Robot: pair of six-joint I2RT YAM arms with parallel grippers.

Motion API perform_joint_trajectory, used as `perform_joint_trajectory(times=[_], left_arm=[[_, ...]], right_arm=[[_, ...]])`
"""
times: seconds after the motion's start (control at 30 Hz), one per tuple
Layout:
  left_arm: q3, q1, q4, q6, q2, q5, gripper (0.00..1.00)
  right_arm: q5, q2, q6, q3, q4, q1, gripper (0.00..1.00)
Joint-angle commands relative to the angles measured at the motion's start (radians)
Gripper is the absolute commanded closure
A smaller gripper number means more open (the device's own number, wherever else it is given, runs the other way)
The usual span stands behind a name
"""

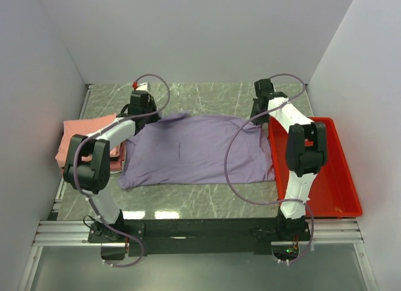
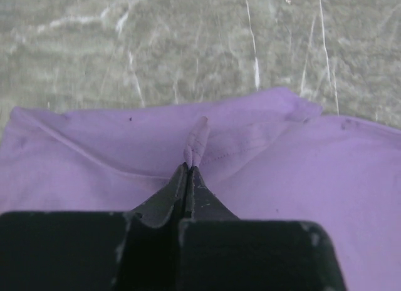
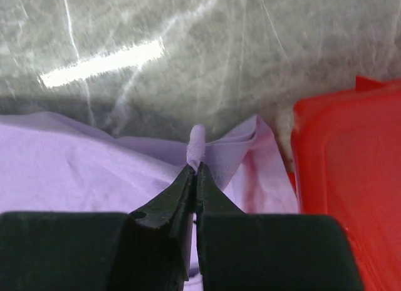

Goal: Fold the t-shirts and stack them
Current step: Fold the tshirt

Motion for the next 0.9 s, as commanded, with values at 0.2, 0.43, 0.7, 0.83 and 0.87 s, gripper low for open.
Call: perform_joint_trajectory(times=[0.2,0.43,0.7,0.83,0.87], left_arm=[[-0.214,-0.041,0.082,-0.082,-0.247,-0.106,1.00],[-0.351,-0.042,0.071,-0.139,-0.411,-0.135,1.00],[-0.438,-0.042,0.007,-0.211,-0.597,-0.192,1.00],[-0.464,-0.042,-0.092,-0.278,-0.666,-0.221,1.00],[-0.467,-0.042,-0.131,-0.292,-0.696,-0.226,1.00]], right_arm=[[0.043,-0.152,0.020,-0.124,0.058,0.004,0.95],[0.080,-0.224,0.020,-0.191,0.046,0.004,0.96],[0.104,-0.295,0.012,-0.236,0.037,0.004,0.96],[0.112,-0.319,0.014,-0.263,0.040,0.004,0.96],[0.112,-0.324,0.014,-0.268,0.042,0.004,0.96]])
